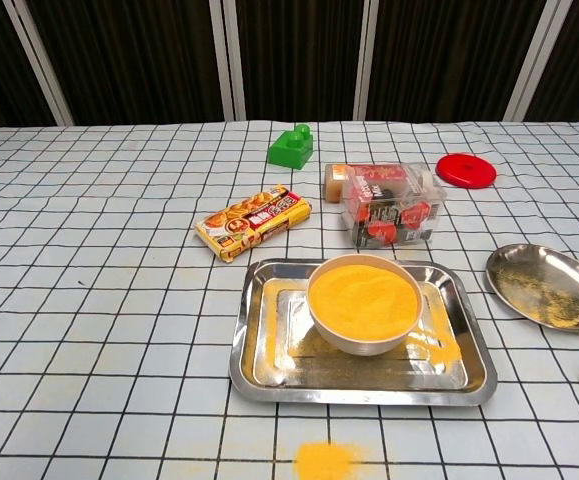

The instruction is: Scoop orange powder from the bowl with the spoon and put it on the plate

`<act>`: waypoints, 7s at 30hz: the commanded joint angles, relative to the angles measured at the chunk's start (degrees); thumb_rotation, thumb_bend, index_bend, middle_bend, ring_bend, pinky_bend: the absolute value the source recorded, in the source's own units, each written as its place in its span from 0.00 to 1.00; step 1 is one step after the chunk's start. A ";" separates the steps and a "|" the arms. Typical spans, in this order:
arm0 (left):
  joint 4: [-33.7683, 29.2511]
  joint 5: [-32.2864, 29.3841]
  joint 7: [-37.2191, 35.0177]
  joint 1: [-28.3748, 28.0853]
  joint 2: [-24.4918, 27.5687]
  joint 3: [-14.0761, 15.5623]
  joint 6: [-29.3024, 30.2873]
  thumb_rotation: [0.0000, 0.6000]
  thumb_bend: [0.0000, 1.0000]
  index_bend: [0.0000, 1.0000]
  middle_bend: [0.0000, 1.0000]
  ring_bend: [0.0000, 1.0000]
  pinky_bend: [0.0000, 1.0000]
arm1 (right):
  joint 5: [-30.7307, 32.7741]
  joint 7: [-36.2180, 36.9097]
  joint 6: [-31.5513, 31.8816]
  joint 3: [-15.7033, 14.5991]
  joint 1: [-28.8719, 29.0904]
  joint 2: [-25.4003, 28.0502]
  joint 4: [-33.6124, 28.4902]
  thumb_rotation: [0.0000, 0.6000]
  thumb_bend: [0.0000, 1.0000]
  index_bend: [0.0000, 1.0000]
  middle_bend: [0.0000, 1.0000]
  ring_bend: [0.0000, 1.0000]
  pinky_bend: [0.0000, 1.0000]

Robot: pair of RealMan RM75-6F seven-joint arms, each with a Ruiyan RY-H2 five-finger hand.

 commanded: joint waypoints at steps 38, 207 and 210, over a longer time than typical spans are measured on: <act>-0.47 -0.77 -1.10 -0.58 0.54 0.01 -1.67 1.00 0.00 0.00 0.00 0.00 0.00 | 16.15 -25.65 -5.10 11.72 11.79 2.92 -33.16 1.00 0.72 0.82 0.70 0.32 0.00; -2.45 -2.76 -2.83 -1.11 1.54 -0.15 -3.79 1.00 0.01 0.00 0.00 0.00 0.00 | 22.89 -38.35 8.41 1.82 19.45 -14.12 -28.44 1.00 0.51 0.37 0.44 0.15 0.00; -2.45 -2.76 -2.92 -1.15 1.58 -0.17 -3.82 1.00 0.01 0.00 0.00 0.00 0.00 | 22.70 -38.15 8.22 2.00 19.41 -14.59 -27.89 1.00 0.51 0.39 0.44 0.16 0.00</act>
